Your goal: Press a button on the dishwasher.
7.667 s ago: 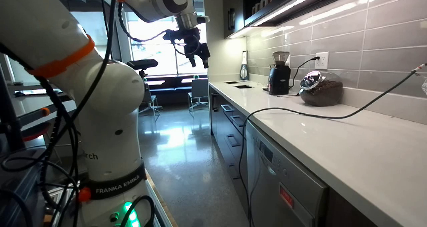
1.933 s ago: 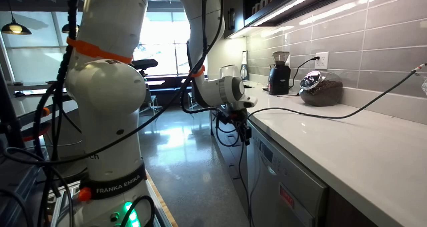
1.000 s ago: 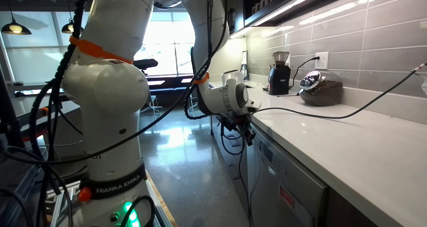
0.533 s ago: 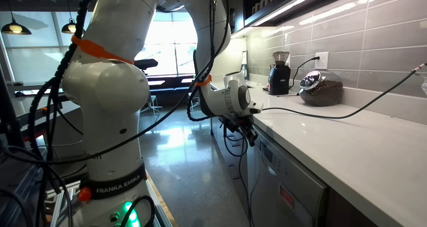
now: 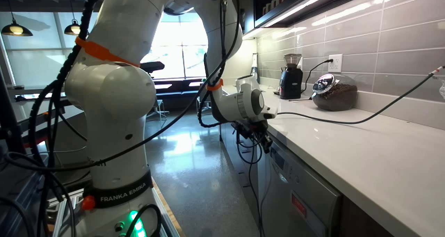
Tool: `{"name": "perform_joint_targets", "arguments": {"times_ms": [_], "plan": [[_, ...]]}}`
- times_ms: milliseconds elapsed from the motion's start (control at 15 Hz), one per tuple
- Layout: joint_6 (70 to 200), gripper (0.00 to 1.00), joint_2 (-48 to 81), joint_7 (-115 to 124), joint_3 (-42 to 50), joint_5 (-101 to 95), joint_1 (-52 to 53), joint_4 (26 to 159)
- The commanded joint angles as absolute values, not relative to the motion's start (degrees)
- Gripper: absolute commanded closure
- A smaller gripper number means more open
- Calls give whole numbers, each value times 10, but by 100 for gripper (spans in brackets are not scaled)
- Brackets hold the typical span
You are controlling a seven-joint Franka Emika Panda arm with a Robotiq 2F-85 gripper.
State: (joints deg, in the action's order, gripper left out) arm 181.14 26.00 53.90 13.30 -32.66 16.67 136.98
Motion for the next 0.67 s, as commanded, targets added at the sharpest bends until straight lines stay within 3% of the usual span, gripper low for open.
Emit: {"name": "perform_joint_targets", "arguments": {"times_ms": [0,600], "plan": [[1835,100,279,550,148,-327,181,1360],[1855,100,286,573,182,-323,212,1360]]}}
